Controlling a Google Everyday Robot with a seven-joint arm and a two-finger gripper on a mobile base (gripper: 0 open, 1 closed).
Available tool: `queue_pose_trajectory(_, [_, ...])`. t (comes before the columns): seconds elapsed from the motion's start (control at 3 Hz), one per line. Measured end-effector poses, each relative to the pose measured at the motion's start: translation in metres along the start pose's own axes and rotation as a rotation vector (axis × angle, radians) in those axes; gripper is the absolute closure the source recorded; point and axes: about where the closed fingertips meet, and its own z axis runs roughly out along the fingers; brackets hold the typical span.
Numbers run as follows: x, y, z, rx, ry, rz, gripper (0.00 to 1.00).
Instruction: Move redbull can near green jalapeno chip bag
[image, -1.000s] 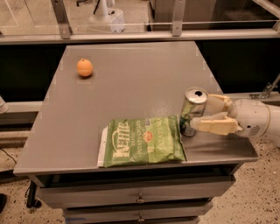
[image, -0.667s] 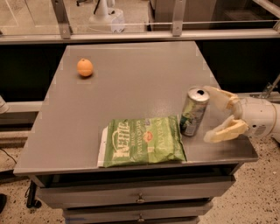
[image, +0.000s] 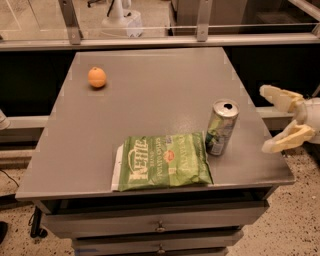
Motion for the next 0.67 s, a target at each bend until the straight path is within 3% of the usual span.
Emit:
queue_pose_trajectory(0.33, [-0.0152, -0.0331, -0.0434, 0.148, 0.026, -0.059, 0.0])
queue_pose_trajectory(0.67, [-0.0189, -0.0383, -0.0456, 0.166, 0.023, -0.065, 0.0])
